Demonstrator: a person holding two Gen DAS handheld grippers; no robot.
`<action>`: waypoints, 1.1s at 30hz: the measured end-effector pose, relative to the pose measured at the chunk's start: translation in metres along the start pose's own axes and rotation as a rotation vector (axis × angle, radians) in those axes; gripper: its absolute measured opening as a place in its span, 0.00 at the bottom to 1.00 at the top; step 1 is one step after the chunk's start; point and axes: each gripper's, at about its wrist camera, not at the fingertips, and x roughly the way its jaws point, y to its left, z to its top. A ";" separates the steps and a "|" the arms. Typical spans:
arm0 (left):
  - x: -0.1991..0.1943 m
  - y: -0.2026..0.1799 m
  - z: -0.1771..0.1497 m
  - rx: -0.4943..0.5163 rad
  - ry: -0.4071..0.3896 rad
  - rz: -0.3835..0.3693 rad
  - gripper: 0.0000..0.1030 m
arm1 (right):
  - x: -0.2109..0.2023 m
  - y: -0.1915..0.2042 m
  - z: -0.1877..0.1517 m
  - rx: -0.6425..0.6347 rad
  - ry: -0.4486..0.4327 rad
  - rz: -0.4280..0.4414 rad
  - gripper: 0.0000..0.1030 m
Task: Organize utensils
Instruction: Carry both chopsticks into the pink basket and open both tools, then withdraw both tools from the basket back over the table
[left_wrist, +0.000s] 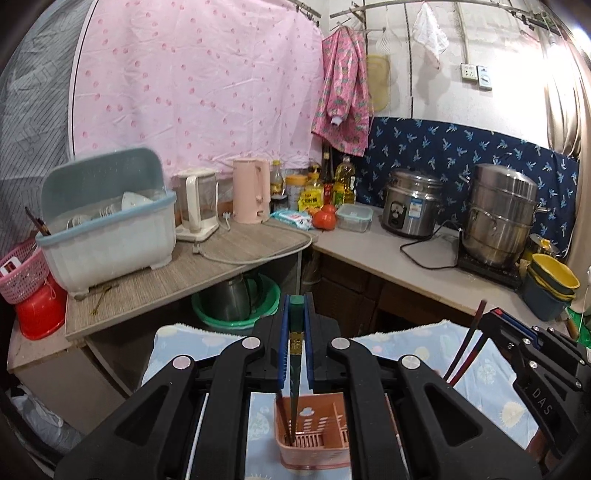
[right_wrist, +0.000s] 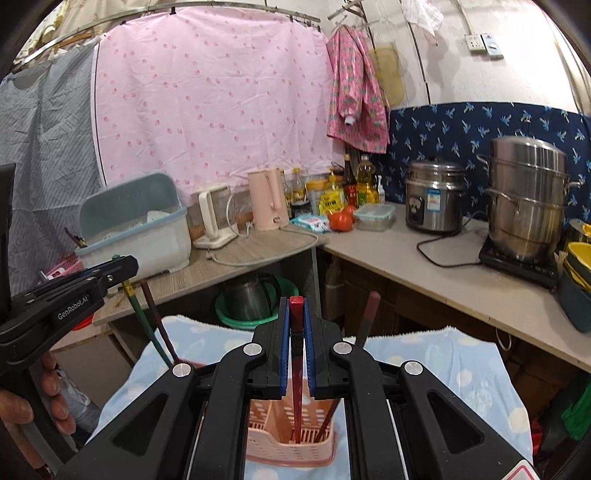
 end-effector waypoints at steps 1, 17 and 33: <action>0.002 0.002 -0.004 -0.004 0.009 0.003 0.07 | 0.002 -0.001 -0.003 0.002 0.006 -0.003 0.07; -0.035 0.020 -0.037 -0.037 0.010 0.078 0.56 | -0.049 -0.016 -0.024 0.029 -0.044 -0.066 0.50; -0.083 0.009 -0.141 -0.034 0.171 0.040 0.56 | -0.121 -0.023 -0.128 0.064 0.071 -0.072 0.50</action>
